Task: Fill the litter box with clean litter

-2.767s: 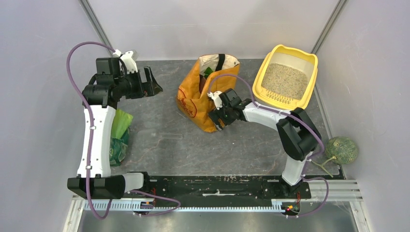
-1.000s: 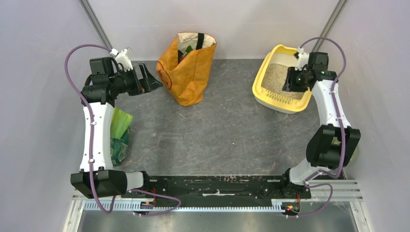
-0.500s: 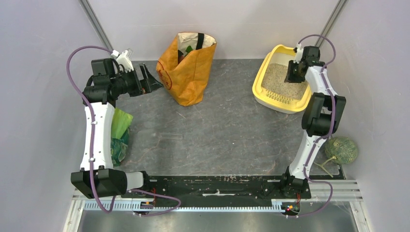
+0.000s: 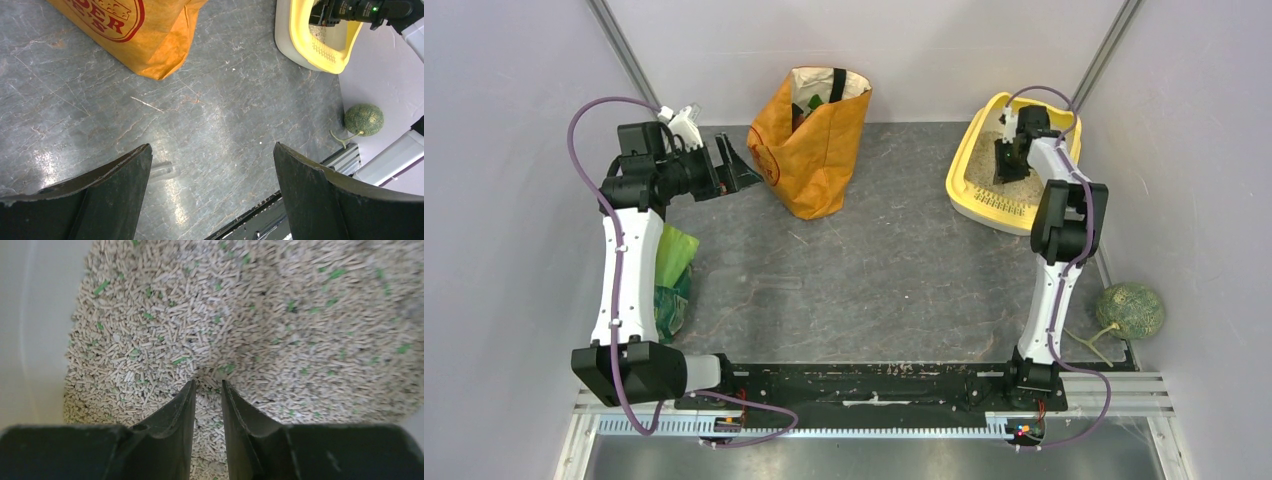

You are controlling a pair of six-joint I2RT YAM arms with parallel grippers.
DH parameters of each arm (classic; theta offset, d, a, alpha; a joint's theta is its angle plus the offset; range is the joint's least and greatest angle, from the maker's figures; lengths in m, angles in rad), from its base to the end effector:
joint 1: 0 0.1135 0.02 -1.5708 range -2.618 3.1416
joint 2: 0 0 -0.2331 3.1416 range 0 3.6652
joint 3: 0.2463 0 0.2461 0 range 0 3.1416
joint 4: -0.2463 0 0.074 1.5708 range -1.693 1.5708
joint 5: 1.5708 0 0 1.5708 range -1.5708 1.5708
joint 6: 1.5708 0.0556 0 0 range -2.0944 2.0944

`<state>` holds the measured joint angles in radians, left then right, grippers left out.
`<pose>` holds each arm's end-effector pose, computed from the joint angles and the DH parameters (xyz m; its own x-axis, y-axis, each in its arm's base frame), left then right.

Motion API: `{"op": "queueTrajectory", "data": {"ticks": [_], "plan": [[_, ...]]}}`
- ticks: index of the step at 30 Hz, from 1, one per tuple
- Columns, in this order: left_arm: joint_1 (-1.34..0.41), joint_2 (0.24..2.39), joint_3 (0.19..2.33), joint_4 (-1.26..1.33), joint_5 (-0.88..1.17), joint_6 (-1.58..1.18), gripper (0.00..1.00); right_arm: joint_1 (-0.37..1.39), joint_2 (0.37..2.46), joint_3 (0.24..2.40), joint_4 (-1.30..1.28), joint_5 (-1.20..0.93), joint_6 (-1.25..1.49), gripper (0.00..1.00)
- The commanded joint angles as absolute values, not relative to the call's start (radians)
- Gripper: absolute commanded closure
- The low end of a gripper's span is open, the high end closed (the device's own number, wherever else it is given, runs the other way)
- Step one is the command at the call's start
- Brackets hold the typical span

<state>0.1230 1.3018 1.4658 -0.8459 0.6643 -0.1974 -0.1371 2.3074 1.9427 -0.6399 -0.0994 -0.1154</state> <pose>0.2773 -0.0003 0.3622 -0.6876 -0.2406 -0.6851 0.2484 0.8086 -0.5333 0.4865 -0.0616 0.1480 -0.8401 0.0002 -0.5425 -0.0135 0.9997 0.0214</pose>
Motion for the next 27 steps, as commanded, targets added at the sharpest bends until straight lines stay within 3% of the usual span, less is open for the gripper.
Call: {"op": "queueTrajectory", "data": {"ticks": [1,27], "plan": [[0.129,1.301,1.459,-0.808,0.677,-0.215,0.03,-0.124,2.352,1.994,-0.732,-0.111,-0.142,0.67],[0.128,1.299,1.461,-0.808,0.656,-0.211,0.03,-0.101,2.318,1.774,-0.974,-0.321,-0.102,0.69]]}}
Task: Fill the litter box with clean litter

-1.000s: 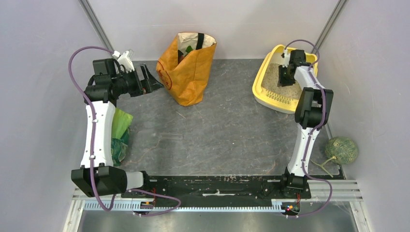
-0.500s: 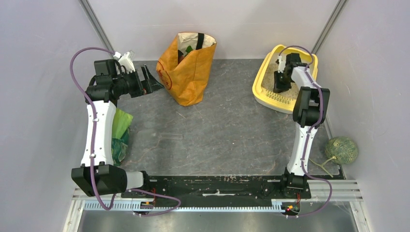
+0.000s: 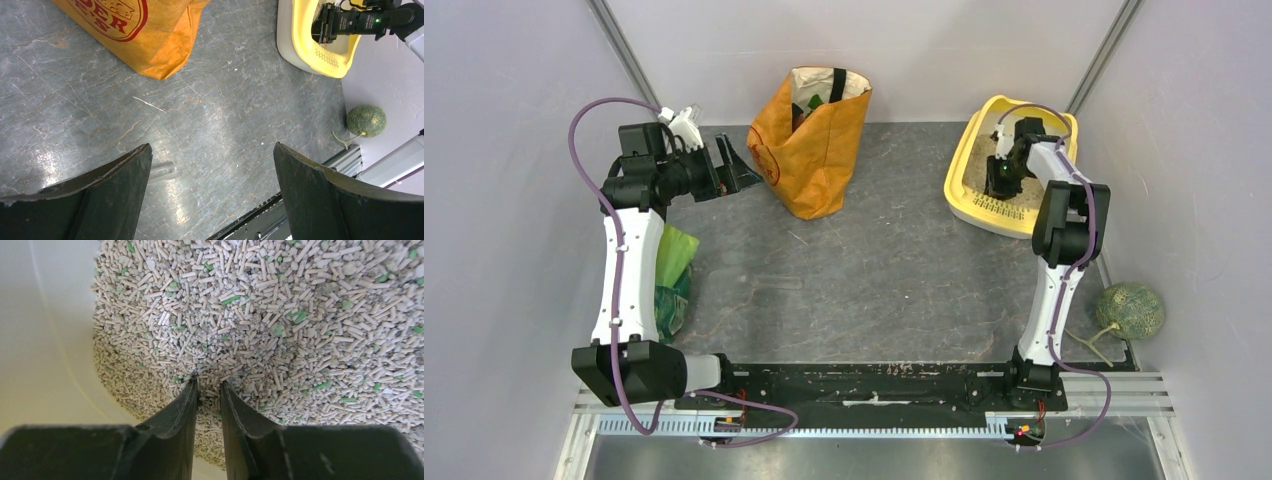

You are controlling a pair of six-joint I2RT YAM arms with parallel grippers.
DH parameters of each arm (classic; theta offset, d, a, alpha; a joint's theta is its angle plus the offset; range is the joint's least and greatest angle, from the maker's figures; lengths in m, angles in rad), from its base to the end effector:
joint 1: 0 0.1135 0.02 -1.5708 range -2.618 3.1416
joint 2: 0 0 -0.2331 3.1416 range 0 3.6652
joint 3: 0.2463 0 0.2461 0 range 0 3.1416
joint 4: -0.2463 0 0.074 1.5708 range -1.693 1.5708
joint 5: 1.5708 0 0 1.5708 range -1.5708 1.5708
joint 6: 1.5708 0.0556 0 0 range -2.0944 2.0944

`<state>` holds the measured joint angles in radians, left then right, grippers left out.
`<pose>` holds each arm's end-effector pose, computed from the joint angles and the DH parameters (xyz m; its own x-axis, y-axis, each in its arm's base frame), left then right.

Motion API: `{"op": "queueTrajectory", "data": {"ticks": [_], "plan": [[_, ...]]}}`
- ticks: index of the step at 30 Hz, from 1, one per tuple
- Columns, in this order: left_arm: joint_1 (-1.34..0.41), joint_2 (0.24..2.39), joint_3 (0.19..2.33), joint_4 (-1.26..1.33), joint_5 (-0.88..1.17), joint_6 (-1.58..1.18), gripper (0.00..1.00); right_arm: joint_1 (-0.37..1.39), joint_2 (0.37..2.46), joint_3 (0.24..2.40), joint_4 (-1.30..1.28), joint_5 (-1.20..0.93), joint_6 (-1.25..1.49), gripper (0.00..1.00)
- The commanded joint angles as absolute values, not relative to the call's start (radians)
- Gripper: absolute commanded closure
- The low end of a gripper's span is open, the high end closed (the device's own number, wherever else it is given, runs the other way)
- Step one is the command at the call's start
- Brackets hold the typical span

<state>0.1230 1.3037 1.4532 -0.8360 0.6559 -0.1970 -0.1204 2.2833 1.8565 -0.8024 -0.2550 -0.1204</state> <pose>0.2789 0.0003 0.3584 -0.6895 -0.2415 -0.6829 0.2406 0.8128 -0.5305 0.4557 -0.0410 0.1253 -0.9325 -0.0042 -0.3611 -0.0802 0.9774 0.1957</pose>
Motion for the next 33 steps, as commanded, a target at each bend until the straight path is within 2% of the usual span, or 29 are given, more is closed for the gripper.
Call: {"op": "queueTrajectory", "data": {"ticks": [1,10,20,33], "plan": [[0.128,1.301,1.46,-0.808,0.657,-0.212,0.03,-0.101,2.318,1.771,-0.982,-0.33,-0.098,0.69],[0.129,1.302,1.46,-0.801,0.659,-0.218,0.03,-0.082,2.268,1.663,-0.983,-0.4,-0.029,0.7],[0.129,1.303,1.465,-0.799,0.66,-0.222,0.03,0.023,2.15,1.465,-0.914,-0.425,0.04,0.7],[0.129,1.297,1.468,-0.793,0.66,-0.229,0.03,0.151,2.021,1.311,-0.877,-0.461,0.184,0.7]]}}
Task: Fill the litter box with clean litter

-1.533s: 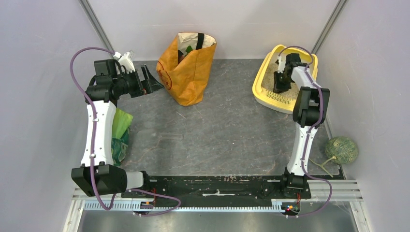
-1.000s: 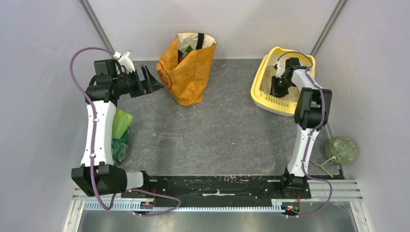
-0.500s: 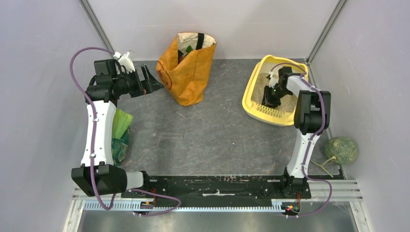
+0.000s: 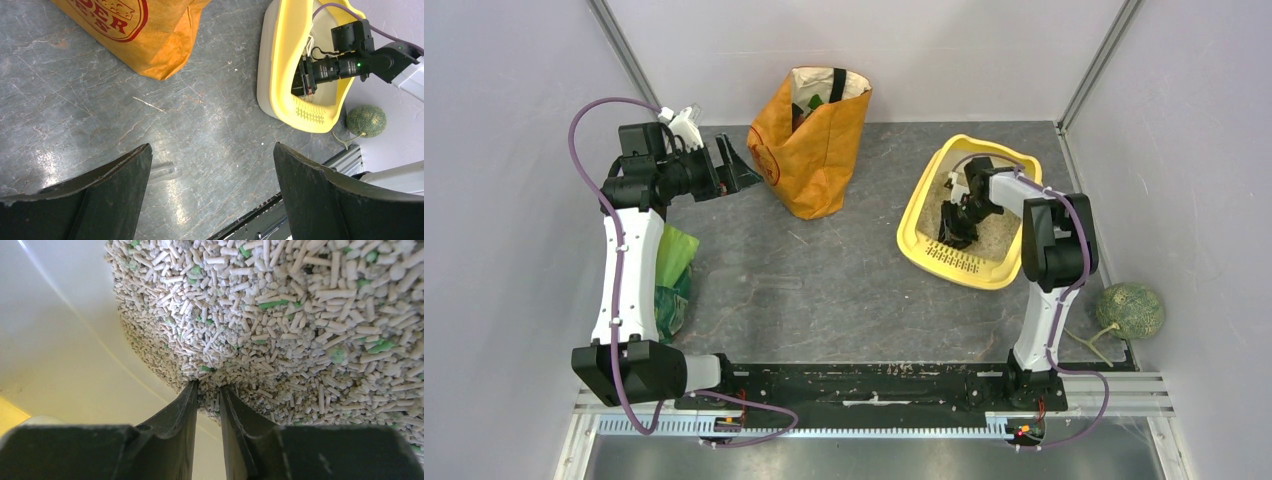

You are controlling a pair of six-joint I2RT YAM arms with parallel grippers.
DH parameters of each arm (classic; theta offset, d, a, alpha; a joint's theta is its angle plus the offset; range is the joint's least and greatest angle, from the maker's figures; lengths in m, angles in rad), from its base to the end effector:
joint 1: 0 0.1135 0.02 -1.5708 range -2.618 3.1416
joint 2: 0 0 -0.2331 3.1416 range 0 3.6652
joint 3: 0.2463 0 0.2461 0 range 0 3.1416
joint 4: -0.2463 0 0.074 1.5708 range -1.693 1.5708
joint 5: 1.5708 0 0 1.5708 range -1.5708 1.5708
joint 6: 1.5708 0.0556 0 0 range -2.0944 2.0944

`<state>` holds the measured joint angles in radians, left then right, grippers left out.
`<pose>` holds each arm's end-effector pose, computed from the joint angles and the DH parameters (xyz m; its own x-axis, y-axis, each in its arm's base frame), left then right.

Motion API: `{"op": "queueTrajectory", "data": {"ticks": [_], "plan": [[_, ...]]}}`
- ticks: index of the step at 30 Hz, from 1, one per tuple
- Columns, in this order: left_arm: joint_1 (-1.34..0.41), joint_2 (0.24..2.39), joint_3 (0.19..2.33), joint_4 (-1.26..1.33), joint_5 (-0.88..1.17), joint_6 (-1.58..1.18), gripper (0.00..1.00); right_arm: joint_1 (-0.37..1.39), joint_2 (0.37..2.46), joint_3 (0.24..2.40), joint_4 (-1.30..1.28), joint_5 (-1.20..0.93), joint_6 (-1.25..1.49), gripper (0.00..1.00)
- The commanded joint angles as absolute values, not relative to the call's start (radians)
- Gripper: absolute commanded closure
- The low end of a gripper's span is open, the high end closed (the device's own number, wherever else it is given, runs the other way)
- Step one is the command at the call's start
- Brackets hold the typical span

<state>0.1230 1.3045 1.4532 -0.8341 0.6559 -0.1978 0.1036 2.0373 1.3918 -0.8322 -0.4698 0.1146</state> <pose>0.2793 0.0004 0.3584 -0.6889 -0.2421 -0.6832 0.2407 0.8127 -0.5306 0.3585 0.0626 0.1030 -0.9992 -0.0014 -0.0408 -0.0199 0.8885 0.4584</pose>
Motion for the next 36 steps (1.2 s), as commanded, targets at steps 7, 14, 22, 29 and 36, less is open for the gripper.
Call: {"op": "queueTrajectory", "data": {"ticks": [7,14,22,29,36], "plan": [[0.129,1.293,1.464,-0.788,0.661,-0.233,0.03,0.257,2.01,1.248,-0.87,-0.504,0.183,0.69],[0.129,1.289,1.464,-0.789,0.661,-0.234,0.03,0.327,1.98,1.167,-0.864,-0.534,0.18,0.69],[0.129,1.293,1.449,-0.779,0.68,-0.238,0.03,0.4,1.923,1.092,-0.854,-0.538,0.164,0.69],[0.128,1.283,1.396,-0.772,0.71,-0.199,0.03,0.394,1.879,1.12,-0.864,-0.477,0.169,0.67],[0.127,1.267,1.355,-0.731,0.725,-0.193,0.03,0.374,1.785,1.125,-0.753,-0.386,0.229,0.66]]}}
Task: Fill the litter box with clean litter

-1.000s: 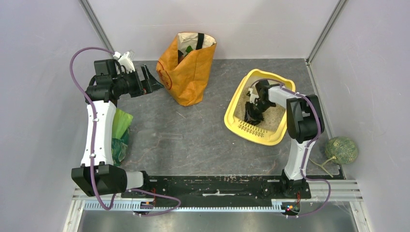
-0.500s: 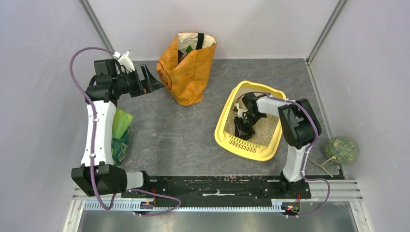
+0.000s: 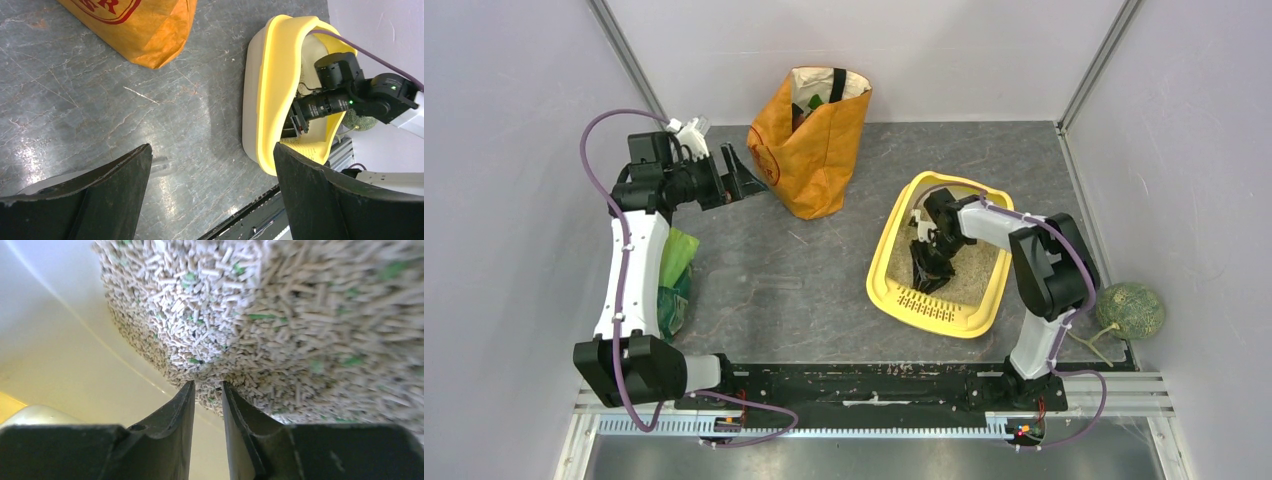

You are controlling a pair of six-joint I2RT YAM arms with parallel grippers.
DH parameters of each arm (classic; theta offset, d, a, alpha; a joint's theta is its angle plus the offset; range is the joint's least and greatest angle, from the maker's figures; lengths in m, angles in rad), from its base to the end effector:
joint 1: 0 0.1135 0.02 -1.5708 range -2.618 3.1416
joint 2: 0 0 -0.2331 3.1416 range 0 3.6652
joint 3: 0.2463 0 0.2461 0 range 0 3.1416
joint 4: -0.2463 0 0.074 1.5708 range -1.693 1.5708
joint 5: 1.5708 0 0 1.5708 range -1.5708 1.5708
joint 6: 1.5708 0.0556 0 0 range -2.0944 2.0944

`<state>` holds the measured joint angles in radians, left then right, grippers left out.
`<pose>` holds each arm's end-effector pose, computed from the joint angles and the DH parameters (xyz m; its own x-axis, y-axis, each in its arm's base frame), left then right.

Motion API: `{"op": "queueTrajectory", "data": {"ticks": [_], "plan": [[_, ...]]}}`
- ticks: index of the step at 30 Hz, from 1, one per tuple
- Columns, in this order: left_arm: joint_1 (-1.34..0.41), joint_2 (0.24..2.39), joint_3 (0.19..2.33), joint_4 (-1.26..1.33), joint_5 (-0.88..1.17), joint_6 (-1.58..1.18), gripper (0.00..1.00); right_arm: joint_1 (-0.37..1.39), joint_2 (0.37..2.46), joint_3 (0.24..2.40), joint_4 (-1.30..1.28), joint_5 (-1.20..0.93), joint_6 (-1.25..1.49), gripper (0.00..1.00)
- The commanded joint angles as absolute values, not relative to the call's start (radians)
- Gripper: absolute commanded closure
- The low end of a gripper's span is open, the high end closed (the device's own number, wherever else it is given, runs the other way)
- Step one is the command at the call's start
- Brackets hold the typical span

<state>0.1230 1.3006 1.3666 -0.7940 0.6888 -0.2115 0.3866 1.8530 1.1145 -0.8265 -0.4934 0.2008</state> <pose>0.2815 -0.0008 0.3360 -0.7246 -0.2529 -0.6411 0.2292 0.7889 -0.5702 0.2703 0.1384 0.0981 -0.9743 -0.2070 0.0888 -0.1431 0.8735 0.4652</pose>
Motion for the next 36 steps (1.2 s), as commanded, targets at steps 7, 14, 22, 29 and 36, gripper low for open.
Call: {"op": "queueTrajectory", "data": {"ticks": [7,14,22,29,36], "plan": [[0.127,1.267,1.33,-0.723,0.726,-0.189,0.03,0.327,1.74,1.138,-0.671,-0.313,0.254,0.6],[0.109,1.28,1.269,-0.693,0.736,-0.179,0.03,0.315,1.681,1.162,-0.655,-0.32,0.233,0.48],[-0.049,1.339,1.151,-0.642,0.785,-0.165,0.07,0.315,1.56,1.168,-0.726,-0.342,0.125,0.33],[-0.129,1.287,1.142,-0.624,0.684,-0.059,0.05,0.314,1.411,1.157,-0.737,-0.339,0.008,0.07],[-0.126,1.233,1.232,-0.89,0.413,0.179,0.04,0.316,1.339,1.17,-0.802,-0.433,-0.143,0.03]]}}
